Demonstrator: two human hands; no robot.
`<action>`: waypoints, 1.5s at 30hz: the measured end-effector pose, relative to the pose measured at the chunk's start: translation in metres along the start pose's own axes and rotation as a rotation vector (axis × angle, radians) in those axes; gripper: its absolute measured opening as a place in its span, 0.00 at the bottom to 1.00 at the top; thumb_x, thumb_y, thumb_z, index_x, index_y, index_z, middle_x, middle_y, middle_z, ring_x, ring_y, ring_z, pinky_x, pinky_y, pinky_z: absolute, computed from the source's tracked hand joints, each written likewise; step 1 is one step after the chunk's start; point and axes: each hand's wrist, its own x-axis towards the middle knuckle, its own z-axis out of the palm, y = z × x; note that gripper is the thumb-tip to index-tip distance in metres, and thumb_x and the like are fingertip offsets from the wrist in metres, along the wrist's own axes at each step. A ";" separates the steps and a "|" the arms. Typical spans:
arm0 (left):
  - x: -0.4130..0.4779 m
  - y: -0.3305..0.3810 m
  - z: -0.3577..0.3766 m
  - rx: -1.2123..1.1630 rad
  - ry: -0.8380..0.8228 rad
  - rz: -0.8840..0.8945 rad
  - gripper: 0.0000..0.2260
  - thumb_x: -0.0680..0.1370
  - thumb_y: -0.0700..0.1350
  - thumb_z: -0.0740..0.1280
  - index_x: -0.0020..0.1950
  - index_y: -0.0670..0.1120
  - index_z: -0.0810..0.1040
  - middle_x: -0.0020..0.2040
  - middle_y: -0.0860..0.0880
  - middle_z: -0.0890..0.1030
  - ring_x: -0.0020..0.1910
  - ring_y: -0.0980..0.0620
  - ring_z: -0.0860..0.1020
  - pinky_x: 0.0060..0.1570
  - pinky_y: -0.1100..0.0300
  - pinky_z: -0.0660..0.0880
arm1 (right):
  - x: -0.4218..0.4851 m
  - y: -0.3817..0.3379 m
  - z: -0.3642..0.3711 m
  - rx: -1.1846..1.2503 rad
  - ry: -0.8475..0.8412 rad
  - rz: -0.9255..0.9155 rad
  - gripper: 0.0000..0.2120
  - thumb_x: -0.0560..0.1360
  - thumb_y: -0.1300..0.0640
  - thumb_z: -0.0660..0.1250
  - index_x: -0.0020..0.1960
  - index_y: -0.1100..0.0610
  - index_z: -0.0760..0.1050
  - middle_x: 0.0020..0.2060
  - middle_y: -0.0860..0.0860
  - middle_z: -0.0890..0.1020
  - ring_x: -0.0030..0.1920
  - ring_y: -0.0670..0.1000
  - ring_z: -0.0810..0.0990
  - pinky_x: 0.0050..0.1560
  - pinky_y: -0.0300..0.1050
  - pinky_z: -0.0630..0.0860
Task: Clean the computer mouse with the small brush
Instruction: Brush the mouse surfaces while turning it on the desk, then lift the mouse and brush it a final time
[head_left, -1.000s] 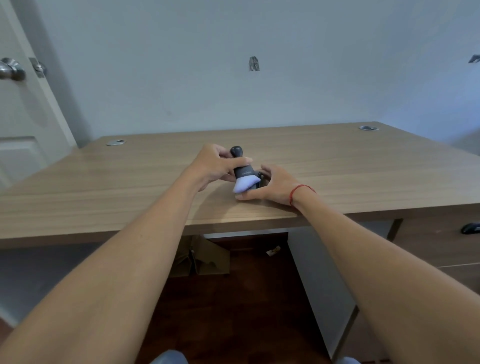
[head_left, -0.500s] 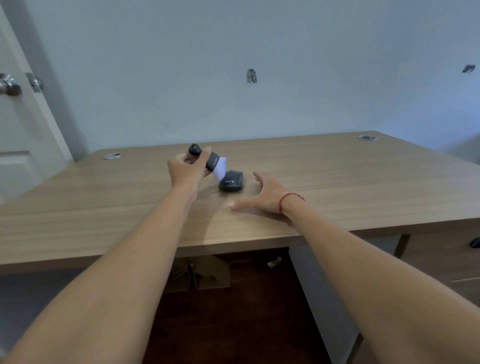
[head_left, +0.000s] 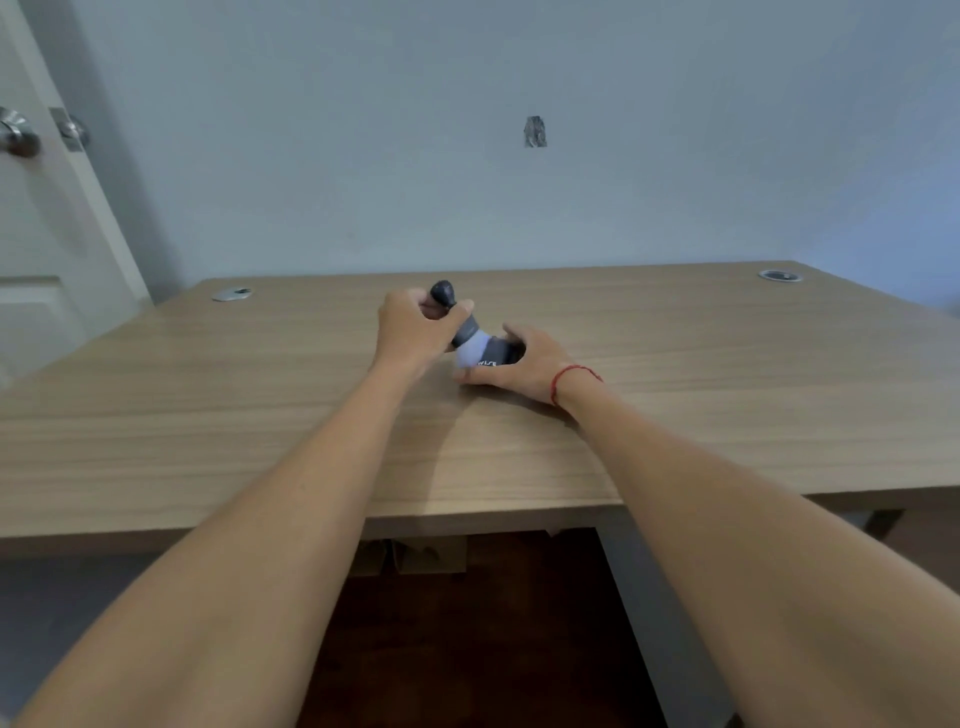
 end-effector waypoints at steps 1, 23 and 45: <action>0.000 0.001 -0.001 0.080 0.023 0.035 0.14 0.70 0.46 0.75 0.40 0.35 0.80 0.39 0.38 0.84 0.41 0.41 0.84 0.44 0.45 0.83 | -0.001 0.001 -0.001 0.014 0.000 0.014 0.47 0.61 0.37 0.78 0.74 0.53 0.65 0.64 0.47 0.74 0.66 0.52 0.73 0.65 0.48 0.70; -0.017 0.008 0.010 0.113 0.096 0.067 0.15 0.72 0.48 0.73 0.42 0.34 0.81 0.37 0.43 0.82 0.37 0.47 0.80 0.42 0.57 0.78 | -0.017 0.016 -0.007 0.092 -0.035 -0.017 0.56 0.59 0.41 0.81 0.78 0.55 0.58 0.72 0.48 0.69 0.71 0.50 0.69 0.70 0.47 0.66; -0.064 -0.010 0.000 0.612 -0.232 0.433 0.09 0.76 0.43 0.68 0.53 0.42 0.83 0.53 0.42 0.84 0.55 0.41 0.81 0.54 0.49 0.76 | -0.052 0.019 -0.012 -0.131 0.141 -0.028 0.26 0.74 0.45 0.68 0.68 0.55 0.68 0.63 0.53 0.76 0.61 0.56 0.75 0.60 0.48 0.71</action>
